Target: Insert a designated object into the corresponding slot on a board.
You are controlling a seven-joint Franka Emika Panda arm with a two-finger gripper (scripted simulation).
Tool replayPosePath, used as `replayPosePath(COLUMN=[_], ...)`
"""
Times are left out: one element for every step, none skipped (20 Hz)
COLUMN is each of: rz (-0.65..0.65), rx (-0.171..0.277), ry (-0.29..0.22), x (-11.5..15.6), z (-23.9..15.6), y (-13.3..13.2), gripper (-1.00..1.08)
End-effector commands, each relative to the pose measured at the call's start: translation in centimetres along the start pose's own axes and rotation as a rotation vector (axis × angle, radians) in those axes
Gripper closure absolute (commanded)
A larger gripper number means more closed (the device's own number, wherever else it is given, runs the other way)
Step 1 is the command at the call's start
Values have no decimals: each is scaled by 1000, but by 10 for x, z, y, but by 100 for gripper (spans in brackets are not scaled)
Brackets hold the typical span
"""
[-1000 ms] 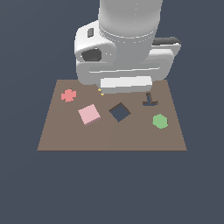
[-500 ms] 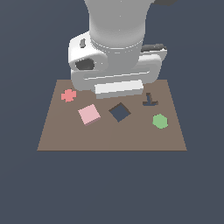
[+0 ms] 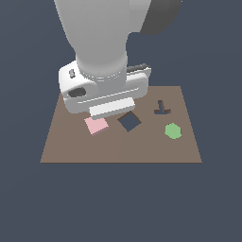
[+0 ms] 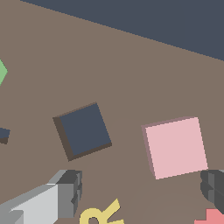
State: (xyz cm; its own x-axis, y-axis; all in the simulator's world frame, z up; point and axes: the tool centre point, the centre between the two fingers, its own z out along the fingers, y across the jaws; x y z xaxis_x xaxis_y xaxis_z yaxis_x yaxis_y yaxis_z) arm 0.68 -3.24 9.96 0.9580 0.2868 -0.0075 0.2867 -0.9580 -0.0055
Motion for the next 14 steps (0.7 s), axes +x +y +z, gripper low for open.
replayPosePath(rz=[-48,-65,-82,-97,-111,-124,-137,-148,-158,-168,-176,-183,-189,-194], rx=[-1,-2,-2,-3,-3,-4,-4,-4,-5,-5,-5,-5,-6,-6], ry=[2,2,3,3,4,4,5,5,5,6,6,6,6,7], x=[-1,-1,-1,0,0,0,1,1,2,2,2,3,3,4], z=[12,16,20,24,27,30,33,36,38,41,43,44,46,47], y=[12,17,21,25,29,32,36,39,41,44,46,48,49,51], gripper=[-92,-92,-92,-92,-92,-92,-92,-92,-92,-92,-92,-92,-92,-92])
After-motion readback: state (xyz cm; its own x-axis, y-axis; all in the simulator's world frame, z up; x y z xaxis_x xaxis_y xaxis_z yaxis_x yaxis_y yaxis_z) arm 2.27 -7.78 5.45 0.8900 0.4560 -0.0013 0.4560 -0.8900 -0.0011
